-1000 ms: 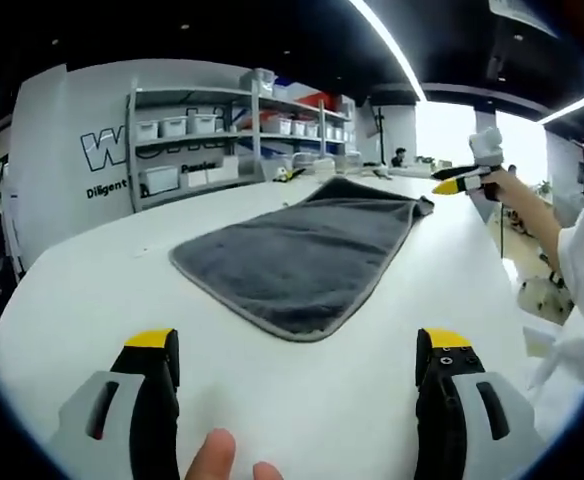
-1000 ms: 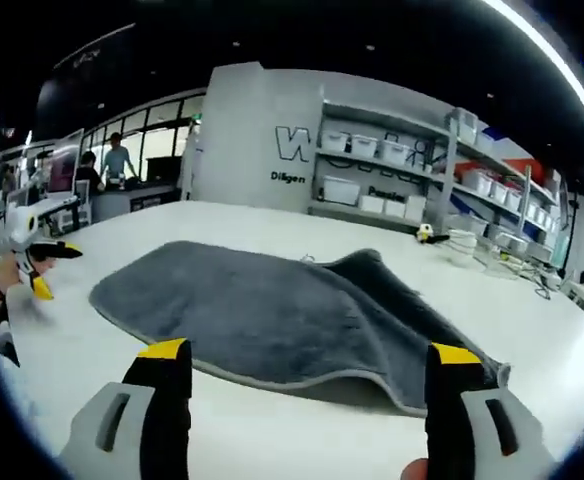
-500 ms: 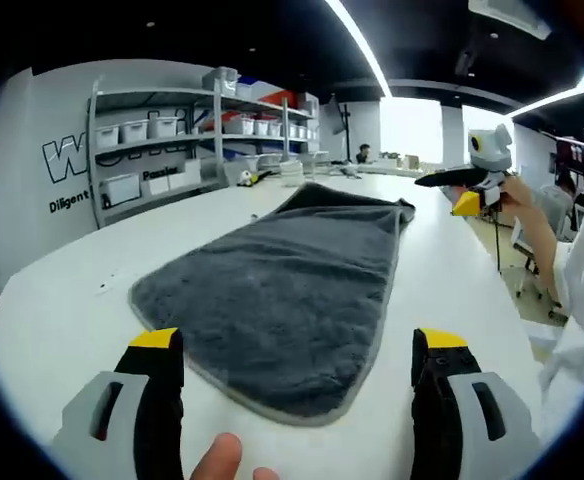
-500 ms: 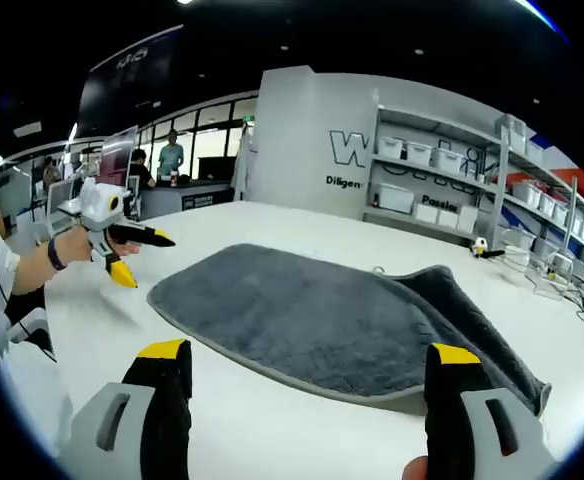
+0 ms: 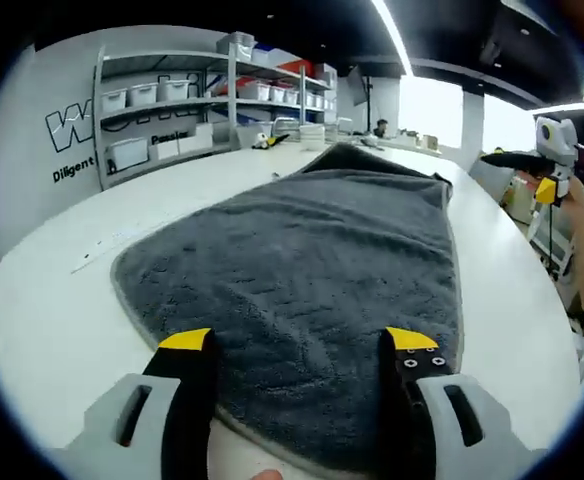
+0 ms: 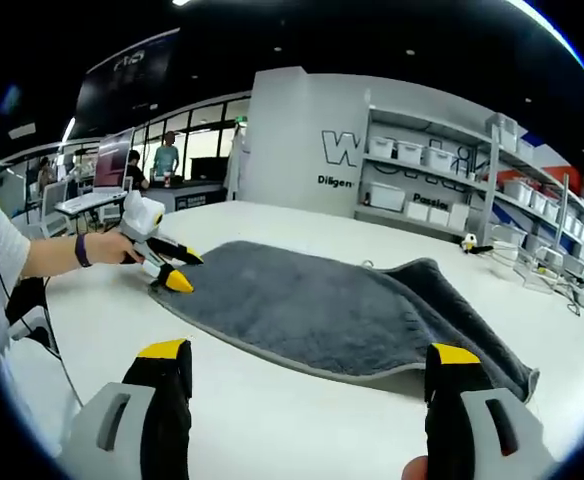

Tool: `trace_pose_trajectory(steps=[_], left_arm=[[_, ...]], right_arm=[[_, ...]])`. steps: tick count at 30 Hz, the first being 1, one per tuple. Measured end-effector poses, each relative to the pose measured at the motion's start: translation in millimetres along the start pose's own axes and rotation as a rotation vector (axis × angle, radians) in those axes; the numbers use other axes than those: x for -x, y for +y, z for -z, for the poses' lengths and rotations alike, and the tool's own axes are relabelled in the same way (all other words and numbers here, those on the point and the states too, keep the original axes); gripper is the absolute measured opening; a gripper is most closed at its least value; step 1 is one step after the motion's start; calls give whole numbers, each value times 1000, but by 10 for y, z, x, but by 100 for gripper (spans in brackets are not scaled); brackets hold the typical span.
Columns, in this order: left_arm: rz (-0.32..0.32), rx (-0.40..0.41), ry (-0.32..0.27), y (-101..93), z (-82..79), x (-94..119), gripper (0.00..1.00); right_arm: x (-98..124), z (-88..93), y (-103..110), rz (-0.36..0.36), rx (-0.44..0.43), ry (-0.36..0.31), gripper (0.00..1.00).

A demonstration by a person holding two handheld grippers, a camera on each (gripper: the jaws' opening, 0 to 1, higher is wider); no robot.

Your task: Open the folded towel by lifting each exposed corner and separating the folded layers until the towel lies flat within the target outline without major curled edges

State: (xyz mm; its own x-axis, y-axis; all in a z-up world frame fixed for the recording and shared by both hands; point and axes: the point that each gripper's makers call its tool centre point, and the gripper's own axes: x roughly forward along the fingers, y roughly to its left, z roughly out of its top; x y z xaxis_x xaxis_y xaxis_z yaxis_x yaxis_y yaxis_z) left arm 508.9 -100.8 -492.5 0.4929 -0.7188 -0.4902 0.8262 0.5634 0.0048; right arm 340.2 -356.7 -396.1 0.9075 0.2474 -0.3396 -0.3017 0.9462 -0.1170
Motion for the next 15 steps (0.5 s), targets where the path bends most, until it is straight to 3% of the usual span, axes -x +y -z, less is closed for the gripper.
trace_pose_trajectory(steps=[7,15], left_arm=[[26,-15,-25,-4,50,130,25],[36,-14,-30,-6,211,417,22]], right_arm=[[-59,-100,59,-22,5,-16,99],[-92,-83,118,-44,18,6,99]])
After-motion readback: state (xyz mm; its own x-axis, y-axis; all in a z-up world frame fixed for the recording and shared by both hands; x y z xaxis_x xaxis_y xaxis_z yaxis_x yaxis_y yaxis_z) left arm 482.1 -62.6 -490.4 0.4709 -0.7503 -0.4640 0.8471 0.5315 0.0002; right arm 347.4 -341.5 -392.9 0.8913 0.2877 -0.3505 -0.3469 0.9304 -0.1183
